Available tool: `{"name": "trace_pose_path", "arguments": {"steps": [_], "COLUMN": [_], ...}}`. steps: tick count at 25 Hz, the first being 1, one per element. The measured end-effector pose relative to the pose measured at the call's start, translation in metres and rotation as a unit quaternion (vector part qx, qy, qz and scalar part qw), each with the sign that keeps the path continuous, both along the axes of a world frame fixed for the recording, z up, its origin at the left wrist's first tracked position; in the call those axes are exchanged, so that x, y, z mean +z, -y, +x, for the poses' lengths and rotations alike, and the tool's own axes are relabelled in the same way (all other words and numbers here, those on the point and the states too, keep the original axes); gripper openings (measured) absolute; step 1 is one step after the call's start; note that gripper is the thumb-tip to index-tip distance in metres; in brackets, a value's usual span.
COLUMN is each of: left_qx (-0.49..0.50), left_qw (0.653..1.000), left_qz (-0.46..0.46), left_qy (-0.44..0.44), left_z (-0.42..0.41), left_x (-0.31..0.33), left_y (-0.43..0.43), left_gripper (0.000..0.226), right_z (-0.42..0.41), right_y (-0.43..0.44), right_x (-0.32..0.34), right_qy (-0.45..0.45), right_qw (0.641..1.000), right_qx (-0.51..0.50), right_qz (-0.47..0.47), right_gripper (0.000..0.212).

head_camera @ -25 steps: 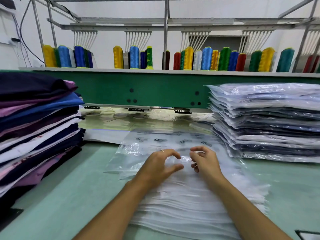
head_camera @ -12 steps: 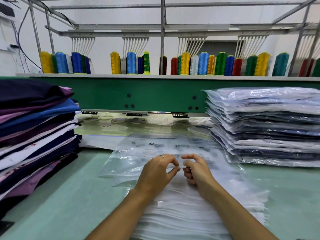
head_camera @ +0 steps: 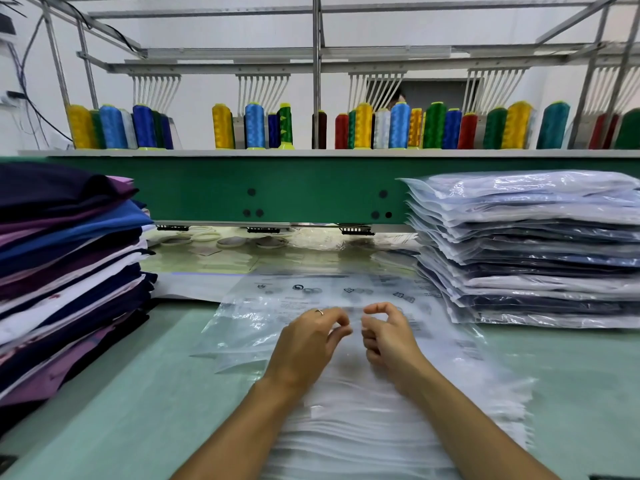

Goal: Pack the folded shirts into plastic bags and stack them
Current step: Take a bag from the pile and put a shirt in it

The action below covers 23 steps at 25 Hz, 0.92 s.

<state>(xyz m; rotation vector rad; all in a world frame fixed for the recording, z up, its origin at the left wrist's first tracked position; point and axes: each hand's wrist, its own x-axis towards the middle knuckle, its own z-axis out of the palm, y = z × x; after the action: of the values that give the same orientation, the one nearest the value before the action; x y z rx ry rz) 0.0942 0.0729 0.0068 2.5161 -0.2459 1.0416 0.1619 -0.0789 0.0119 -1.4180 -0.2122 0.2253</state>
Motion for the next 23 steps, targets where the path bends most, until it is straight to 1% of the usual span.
{"name": "trace_pose_path", "arguments": {"steps": [4,8,17,20,23], "left_qx": [0.043,0.087,0.220,0.247,0.264], "left_qw": [0.998,0.994,0.972,0.961,0.949], "left_qz": [-0.034,-0.051,-0.076,-0.124,-0.172], "left_qy": [-0.022,-0.030,-0.035,-0.027,-0.015], "left_z": [0.001,0.000,-0.011,-0.018,-0.024], "left_x": [0.000,0.001,0.008,0.007,0.004], "left_y": [-0.017,-0.027,-0.055,-0.067,-0.075], "left_gripper": [0.013,0.012,0.011,0.012,0.012], "right_z": [0.007,0.013,0.027,0.031,0.034], "right_y": [0.012,0.018,0.044,0.053,0.057], "right_x": [0.003,0.004,0.008,0.006,0.004], "right_qy": [0.008,0.007,0.003,-0.006,-0.007], "right_qw": [0.998,0.995,0.979,0.972,0.972], "right_qx": [-0.061,-0.096,-0.204,-0.230,-0.231], "right_qz": [0.011,0.008,0.025,0.036,0.044], "right_gripper": [0.012,0.011,0.013,0.014,0.015]}}
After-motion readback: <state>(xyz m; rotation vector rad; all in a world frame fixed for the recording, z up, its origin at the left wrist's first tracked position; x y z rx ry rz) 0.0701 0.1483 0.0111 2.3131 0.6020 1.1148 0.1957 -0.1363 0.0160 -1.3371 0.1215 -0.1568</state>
